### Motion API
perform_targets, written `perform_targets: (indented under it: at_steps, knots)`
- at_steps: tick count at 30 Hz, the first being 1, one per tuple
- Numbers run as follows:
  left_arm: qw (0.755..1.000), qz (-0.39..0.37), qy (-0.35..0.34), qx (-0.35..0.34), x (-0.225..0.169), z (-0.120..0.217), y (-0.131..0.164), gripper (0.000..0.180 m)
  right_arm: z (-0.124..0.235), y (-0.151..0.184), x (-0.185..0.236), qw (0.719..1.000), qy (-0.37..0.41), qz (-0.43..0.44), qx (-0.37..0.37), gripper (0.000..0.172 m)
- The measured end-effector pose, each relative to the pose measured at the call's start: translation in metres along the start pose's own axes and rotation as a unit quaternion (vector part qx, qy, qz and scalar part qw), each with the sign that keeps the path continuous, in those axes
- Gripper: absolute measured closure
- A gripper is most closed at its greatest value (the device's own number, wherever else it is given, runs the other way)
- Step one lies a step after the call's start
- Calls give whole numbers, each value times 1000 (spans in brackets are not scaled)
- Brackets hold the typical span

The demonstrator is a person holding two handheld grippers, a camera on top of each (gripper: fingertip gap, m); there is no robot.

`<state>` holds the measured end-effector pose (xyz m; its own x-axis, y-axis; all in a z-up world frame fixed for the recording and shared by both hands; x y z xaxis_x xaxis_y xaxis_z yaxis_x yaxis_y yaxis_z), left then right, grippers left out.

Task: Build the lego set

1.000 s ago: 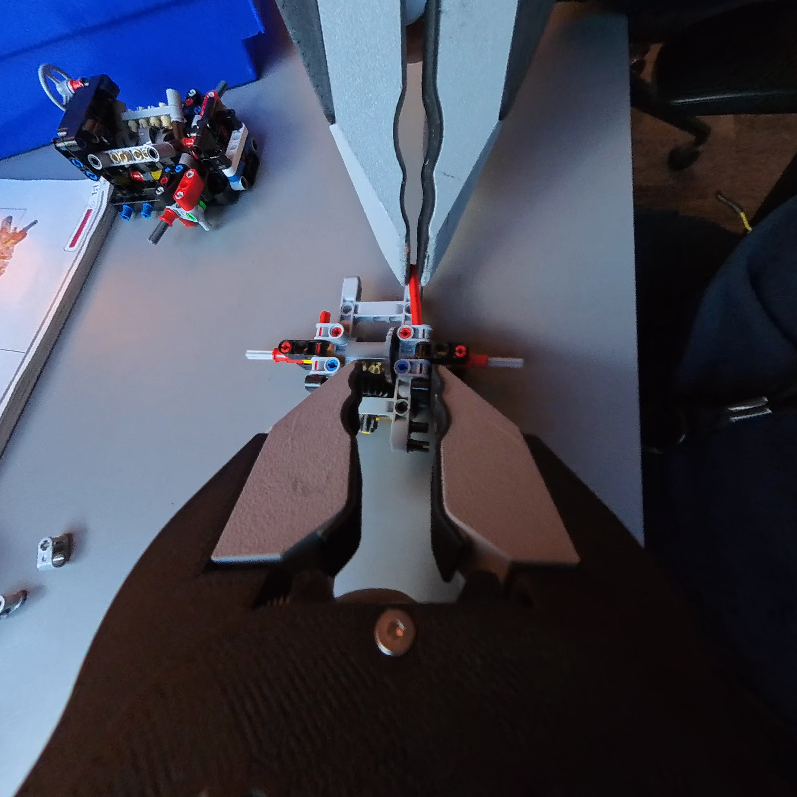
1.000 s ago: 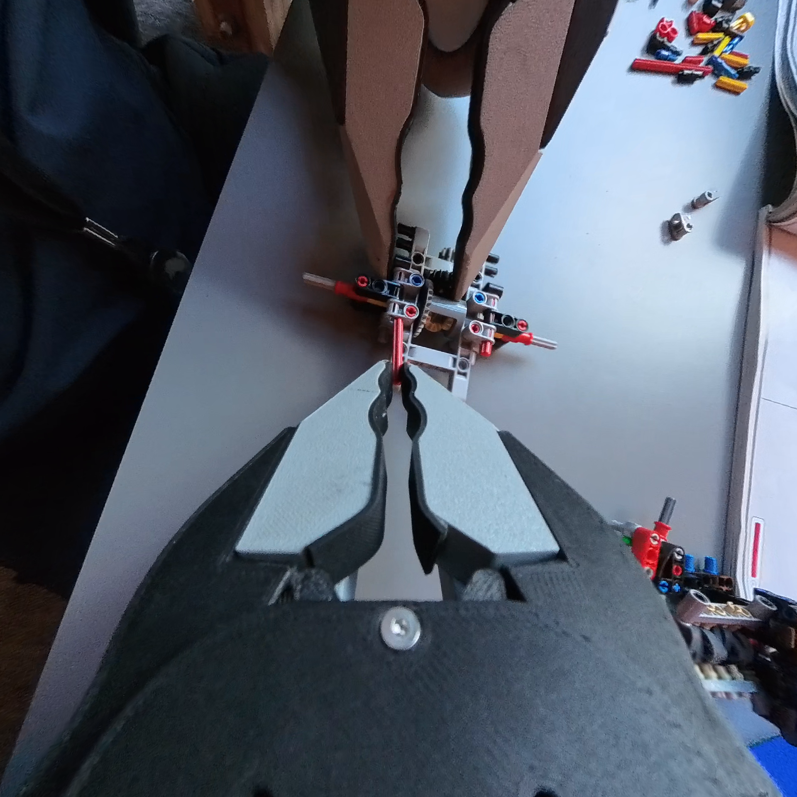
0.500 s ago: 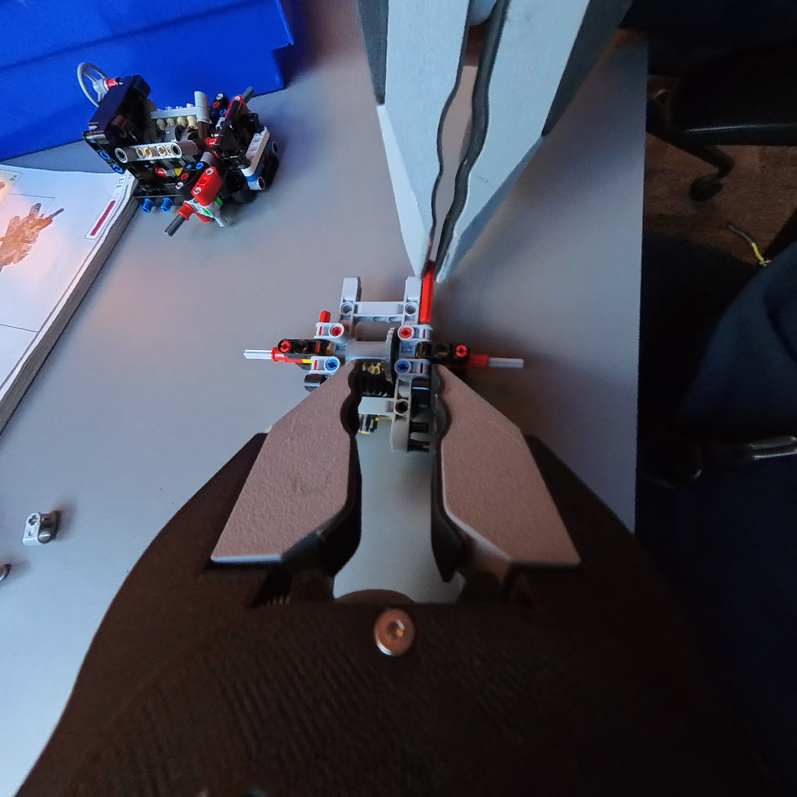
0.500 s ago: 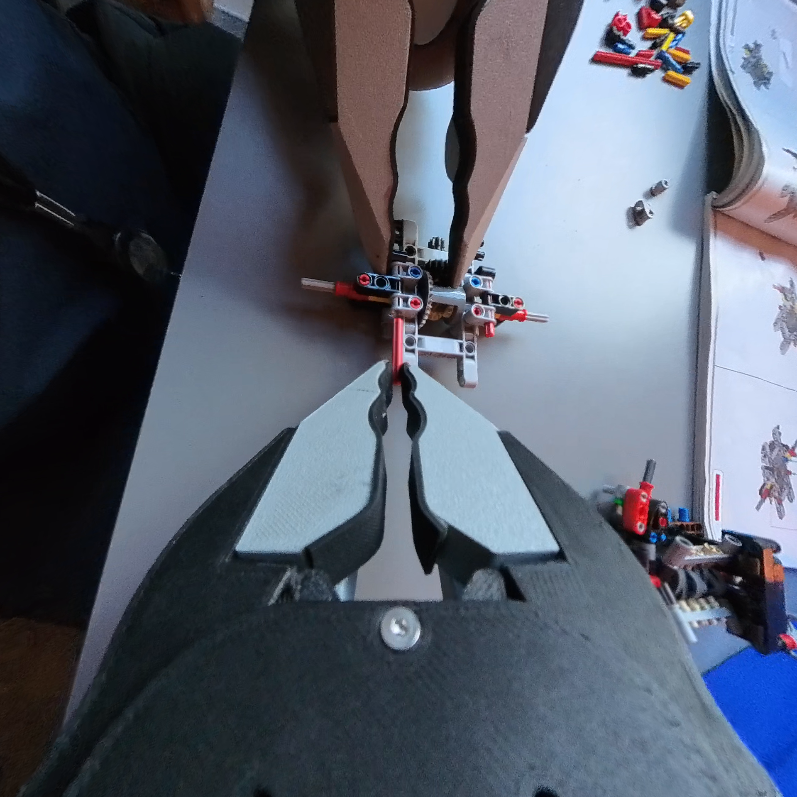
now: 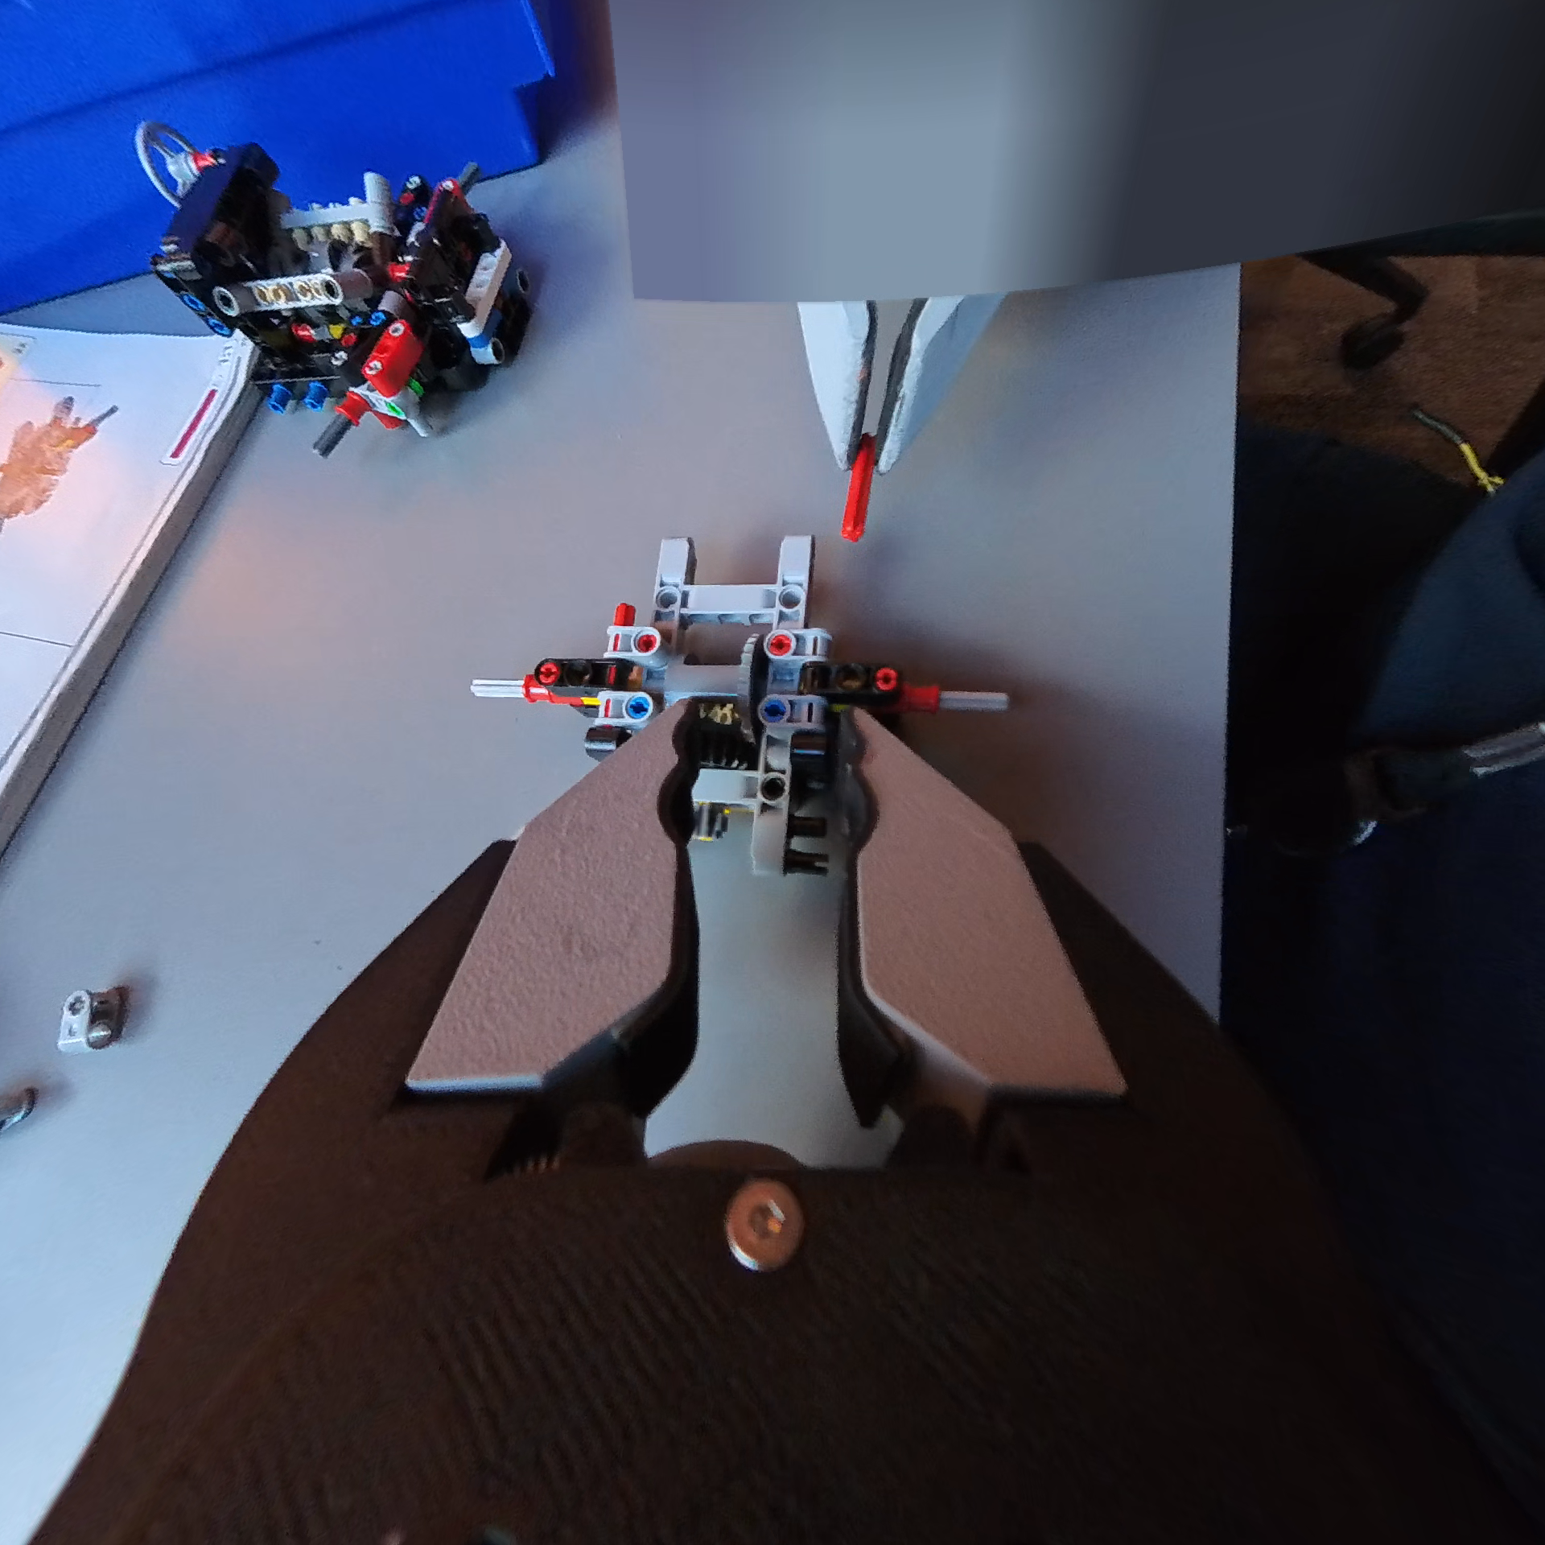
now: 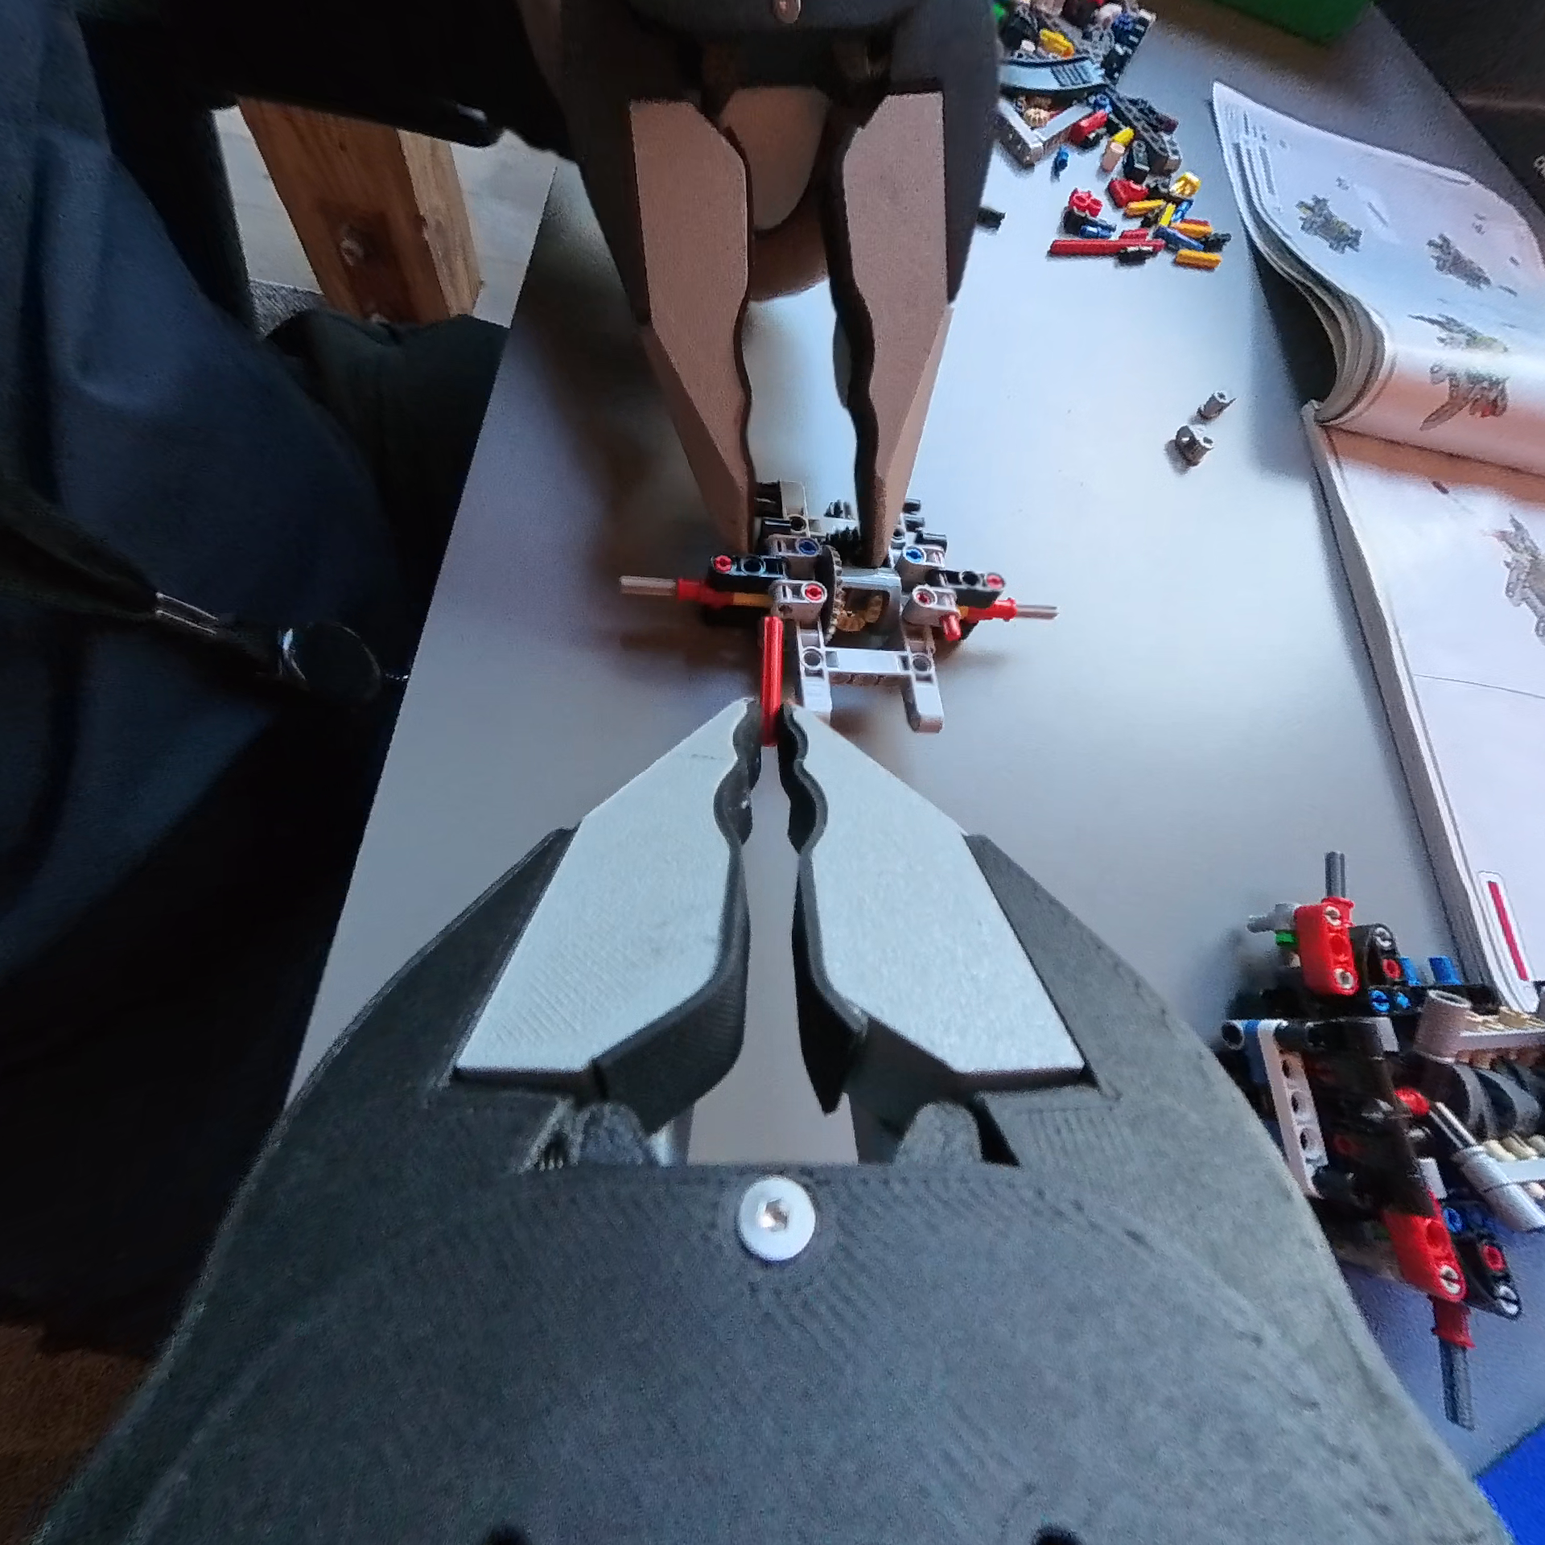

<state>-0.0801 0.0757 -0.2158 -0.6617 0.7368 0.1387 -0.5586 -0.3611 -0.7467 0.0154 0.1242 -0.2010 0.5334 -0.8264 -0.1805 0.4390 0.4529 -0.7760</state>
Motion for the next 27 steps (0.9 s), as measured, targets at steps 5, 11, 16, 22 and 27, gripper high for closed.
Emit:
perform_targets:
  at_steps: [5, 11, 16, 22, 27]
  knots:
    - [1000, 1, 26, 10, 0, 6, -8, 142, 0, 3, -1, 1000, 0, -9, -1, 171]
    - [999, 15, 52, 1, -6, 7, -36, 157, 2, -2, -2, 1000, -1, -16, -22, 171]
    - [997, 3, 75, 29, -13, -10, -39, 159, 0, -5, -1, 1000, 4, -10, -27, 171]
    - [997, 0, 81, 20, -14, -11, -39, 178, -3, -5, 0, 1000, 8, 3, -21, 171]
    - [995, 13, 97, 9, -16, -12, -39, 178, -5, -5, 3, 1000, 10, 17, -18, 171]
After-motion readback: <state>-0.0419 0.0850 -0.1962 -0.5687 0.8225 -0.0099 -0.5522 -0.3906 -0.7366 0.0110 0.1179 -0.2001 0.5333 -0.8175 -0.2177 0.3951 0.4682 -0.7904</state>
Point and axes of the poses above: each gripper's, where its closed fingertips meet, z back along the fingers, y out of its underside, x = y × z across the jaws, the point moved 4 cm from there along z, back along the fingers, and after that the axes turned 2 degrees about x, right-handed, at the moved point
